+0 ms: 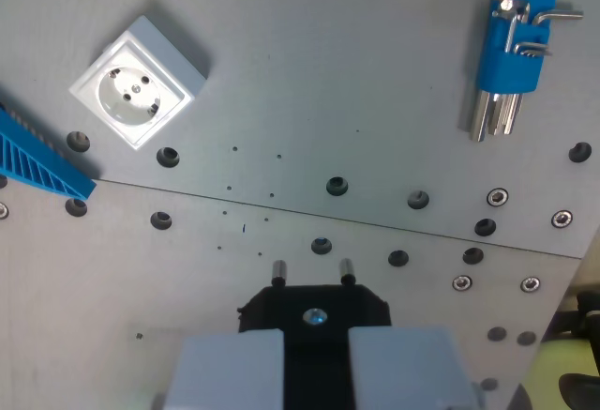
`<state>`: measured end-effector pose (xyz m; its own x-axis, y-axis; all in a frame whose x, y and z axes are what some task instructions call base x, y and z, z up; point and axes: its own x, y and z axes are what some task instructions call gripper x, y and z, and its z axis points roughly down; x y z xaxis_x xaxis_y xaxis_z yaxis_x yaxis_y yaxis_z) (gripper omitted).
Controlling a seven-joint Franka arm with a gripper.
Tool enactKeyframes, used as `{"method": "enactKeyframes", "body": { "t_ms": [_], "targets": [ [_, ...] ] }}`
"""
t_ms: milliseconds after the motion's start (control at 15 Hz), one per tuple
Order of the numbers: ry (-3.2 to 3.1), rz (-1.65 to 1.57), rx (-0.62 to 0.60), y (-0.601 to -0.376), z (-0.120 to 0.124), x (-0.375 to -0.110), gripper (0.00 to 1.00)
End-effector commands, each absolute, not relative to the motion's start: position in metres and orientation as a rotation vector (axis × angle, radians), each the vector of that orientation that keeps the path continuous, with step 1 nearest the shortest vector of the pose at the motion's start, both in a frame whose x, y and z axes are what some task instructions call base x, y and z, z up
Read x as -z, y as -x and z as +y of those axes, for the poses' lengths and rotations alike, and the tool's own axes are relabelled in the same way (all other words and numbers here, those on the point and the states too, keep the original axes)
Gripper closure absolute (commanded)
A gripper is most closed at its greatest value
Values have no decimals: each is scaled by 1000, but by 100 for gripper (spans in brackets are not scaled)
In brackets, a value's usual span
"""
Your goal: Move above the white socket
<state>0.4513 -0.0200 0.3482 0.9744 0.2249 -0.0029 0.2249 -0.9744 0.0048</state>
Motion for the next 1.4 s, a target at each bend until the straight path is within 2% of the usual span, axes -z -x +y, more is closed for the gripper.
{"method": "enactKeyframes", "body": {
  "t_ms": [67,733,1400],
  "targets": [
    [-3116,356,3,-451,-20,-348,100],
    [-3109,417,-4,-450,-18,-344,100],
    [-3080,590,-96,-444,-8,-319,100]
  ]
}}
